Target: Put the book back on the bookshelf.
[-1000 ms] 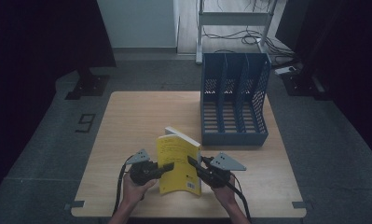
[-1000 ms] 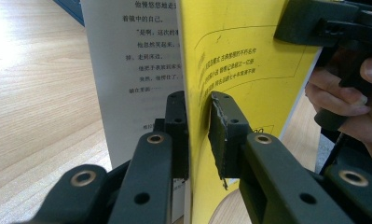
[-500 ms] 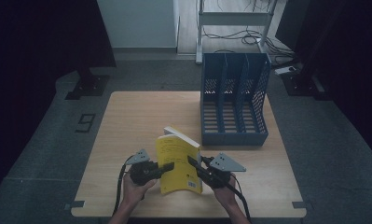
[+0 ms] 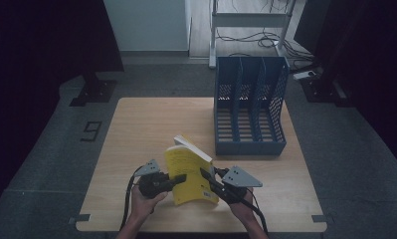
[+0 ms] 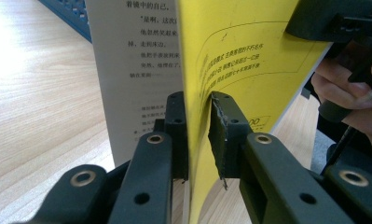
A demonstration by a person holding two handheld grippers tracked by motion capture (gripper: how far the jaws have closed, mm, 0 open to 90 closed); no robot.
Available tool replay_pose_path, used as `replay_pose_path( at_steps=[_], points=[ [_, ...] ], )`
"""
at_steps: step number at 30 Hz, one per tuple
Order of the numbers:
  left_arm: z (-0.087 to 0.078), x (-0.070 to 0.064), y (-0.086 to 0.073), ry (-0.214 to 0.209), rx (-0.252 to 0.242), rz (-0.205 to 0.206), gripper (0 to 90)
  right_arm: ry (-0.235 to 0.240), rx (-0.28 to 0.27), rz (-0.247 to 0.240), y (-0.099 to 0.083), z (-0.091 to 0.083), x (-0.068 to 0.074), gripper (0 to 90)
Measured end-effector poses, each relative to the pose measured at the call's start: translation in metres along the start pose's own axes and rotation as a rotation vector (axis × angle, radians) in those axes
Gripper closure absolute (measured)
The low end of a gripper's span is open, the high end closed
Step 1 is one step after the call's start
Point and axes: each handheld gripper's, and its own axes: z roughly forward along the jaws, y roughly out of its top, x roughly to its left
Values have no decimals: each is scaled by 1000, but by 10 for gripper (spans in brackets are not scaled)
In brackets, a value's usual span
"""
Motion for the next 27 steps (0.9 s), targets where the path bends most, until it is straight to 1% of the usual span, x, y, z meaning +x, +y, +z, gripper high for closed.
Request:
replay_pose_path(
  at_steps=[3,7,12,18,22,25,27],
  points=[
    [1,-1,-1,3,4,5,793,6,2,17,-3,1,-3,703],
    [1,-1,-1,5,4,5,798,21,6,18,-3,2,-3,685],
    [3,-2,-1,3,10,14,798,38,19,19,-3,3,-4,668],
    [4,-4,-1,3,15,25,798,45,31,23,-4,5,-6,669],
    [4,-6,-1,0,18,29,799,51,49,20,-4,5,-7,670],
    [4,-6,-1,1,18,31,798,34,68,4,-2,5,-7,703],
    [4,-5,-1,2,16,30,790,31,71,-9,-2,5,-6,725]
  ],
)
